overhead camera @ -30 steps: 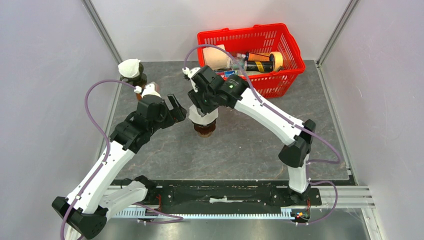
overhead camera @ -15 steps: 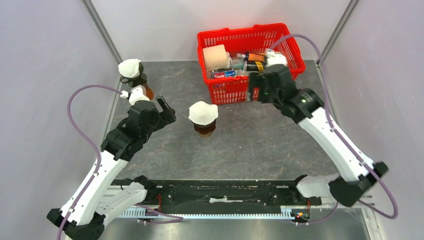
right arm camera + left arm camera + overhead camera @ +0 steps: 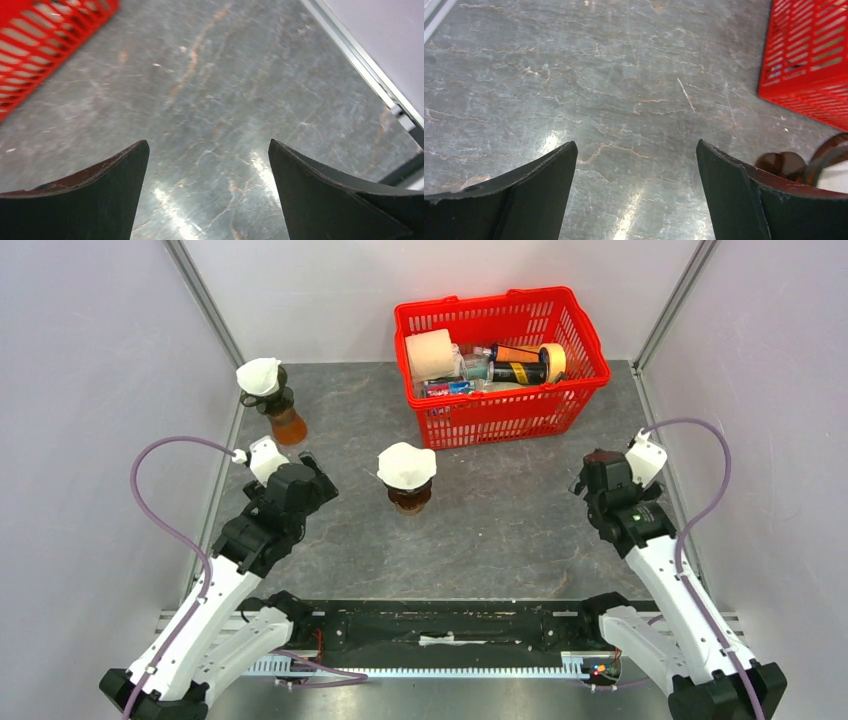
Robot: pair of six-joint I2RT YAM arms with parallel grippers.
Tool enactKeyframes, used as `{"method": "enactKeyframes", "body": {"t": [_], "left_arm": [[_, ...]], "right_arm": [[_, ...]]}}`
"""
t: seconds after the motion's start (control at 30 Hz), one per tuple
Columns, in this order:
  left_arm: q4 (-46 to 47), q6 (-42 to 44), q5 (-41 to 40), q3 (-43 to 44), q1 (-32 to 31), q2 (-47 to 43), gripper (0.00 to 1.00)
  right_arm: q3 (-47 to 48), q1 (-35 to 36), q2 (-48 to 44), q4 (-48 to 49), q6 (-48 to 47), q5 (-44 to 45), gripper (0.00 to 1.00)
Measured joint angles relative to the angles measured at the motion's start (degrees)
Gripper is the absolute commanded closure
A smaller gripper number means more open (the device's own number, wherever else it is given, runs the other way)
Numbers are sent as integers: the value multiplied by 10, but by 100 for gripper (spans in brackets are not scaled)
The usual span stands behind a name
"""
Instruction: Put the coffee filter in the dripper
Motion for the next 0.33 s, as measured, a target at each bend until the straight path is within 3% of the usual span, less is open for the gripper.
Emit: {"method": "enactKeyframes", "body": {"t": [0.33], "left_arm": [[43, -5, -42, -49, 5, -15, 4]], "right_arm": [[-94, 0, -32, 70, 48, 50, 3]]}}
